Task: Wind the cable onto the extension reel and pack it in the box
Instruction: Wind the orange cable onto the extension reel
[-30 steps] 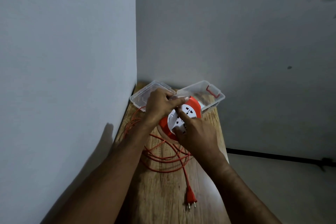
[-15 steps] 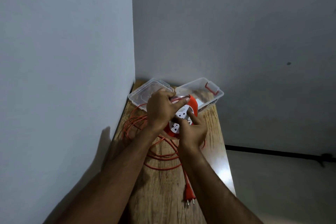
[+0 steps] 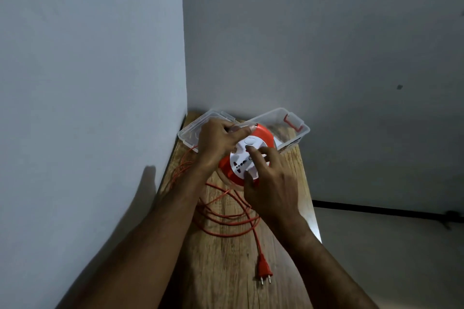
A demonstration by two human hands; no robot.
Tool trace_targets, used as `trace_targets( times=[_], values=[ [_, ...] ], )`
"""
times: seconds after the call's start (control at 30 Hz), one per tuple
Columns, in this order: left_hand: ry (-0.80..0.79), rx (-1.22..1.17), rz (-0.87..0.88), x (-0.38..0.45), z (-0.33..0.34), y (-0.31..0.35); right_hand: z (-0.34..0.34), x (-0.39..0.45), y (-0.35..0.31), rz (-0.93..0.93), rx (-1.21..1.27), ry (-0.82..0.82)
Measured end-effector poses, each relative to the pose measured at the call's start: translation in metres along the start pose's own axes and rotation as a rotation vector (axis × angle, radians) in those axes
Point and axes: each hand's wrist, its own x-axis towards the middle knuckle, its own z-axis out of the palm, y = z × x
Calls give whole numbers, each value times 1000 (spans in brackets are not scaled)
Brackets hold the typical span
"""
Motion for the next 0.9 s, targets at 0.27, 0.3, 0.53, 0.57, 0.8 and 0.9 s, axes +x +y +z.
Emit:
trace_targets(
  times=[0.27, 0.3, 0.53, 0.57, 0.8, 0.9],
  values=[
    [3, 18, 33, 9, -9, 0, -2, 15, 12, -217, -63, -236],
    [-17, 29, 31, 10, -11, 0, -3, 17, 13, -242, -74, -254],
    [-77, 14, 18, 7, -3, 5, 4, 30, 20, -274, -75, -92],
    [-68, 30, 34, 6, -3, 8, 5, 30, 21, -263, -48, -68],
    [40, 32, 88, 7, 4, 10, 9, 30, -1, 284, 314, 83],
    [77, 68, 122, 4, 8, 10, 21, 26, -15, 756, 552, 183]
  ],
)
